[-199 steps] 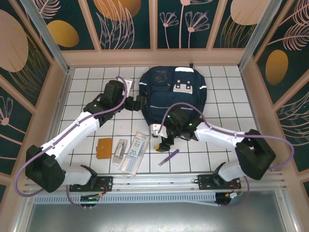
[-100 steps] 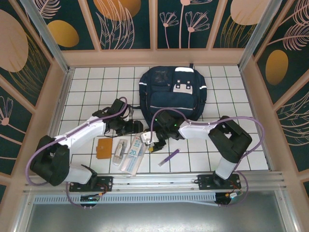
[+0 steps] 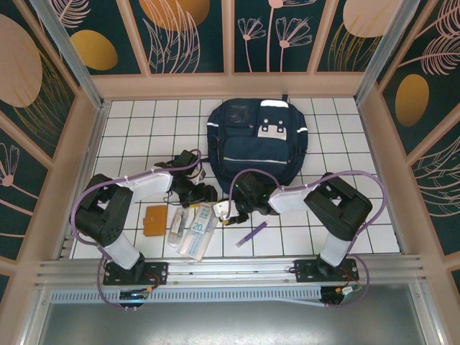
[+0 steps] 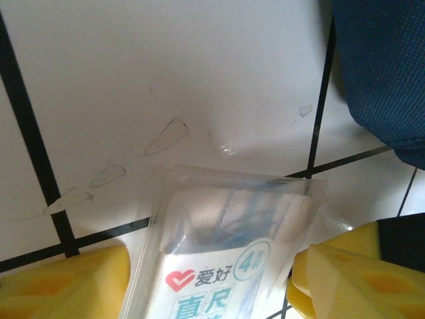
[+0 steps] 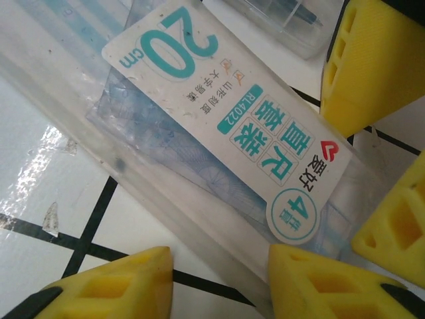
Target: Pack books, pencil case, and school supplies into a backpack
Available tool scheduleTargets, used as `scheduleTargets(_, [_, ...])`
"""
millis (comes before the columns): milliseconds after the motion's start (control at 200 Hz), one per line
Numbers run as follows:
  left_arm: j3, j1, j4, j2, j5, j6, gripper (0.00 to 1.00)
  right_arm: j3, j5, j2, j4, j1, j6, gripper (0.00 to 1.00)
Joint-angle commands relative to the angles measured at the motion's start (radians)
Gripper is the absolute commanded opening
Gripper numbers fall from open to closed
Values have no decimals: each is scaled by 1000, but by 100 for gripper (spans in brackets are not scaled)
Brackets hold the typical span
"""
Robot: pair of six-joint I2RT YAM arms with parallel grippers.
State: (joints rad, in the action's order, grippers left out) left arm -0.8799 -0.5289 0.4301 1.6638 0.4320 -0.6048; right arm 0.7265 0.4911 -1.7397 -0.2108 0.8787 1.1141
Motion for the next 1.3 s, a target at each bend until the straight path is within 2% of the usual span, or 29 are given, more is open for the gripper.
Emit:
scheduleTargets(0, [-4,-4,-71,45,43,3,71,-38,-89,-33,-50,0,-9,38])
scheduleTargets(200, [1,-3,-113,40,147,-12,72,-39,-105,-67,-83,0,-25,24])
scheduleTargets(375, [22,-3,-179,44,286,-41,68,-29,-105,-106,-111,-9,-68,19])
scheduleTargets(566, [-1,-3,-160,44,298,-23,61,-15,-133,-131,-144,-16,-104,15])
scheduleTargets(636, [-16,-3,-117,44,266,0,54,-16,-135,-128,-155,-23,-117,15])
scheduleTargets(751, [-64,-3,-19,91,177,60,33,-37,-125,-103,-209,-39,-154,16])
scheduleTargets(786, [-84,-4,14,99,147,80,26,-51,-122,-89,-237,-45,-170,17])
scheduleTargets(1001, [-209,-3,161,95,0,191,0,-137,-85,31,-379,-90,-269,25])
scheduleTargets(1091, [-254,-2,190,70,-31,226,0,-188,-48,102,-440,-118,-333,32])
scheduleTargets(1181, [-306,4,217,41,-71,229,0,-235,33,184,-476,-157,-418,49])
scheduleTargets(1296, [-389,12,235,-15,-80,224,0,-238,103,273,-479,-204,-620,59])
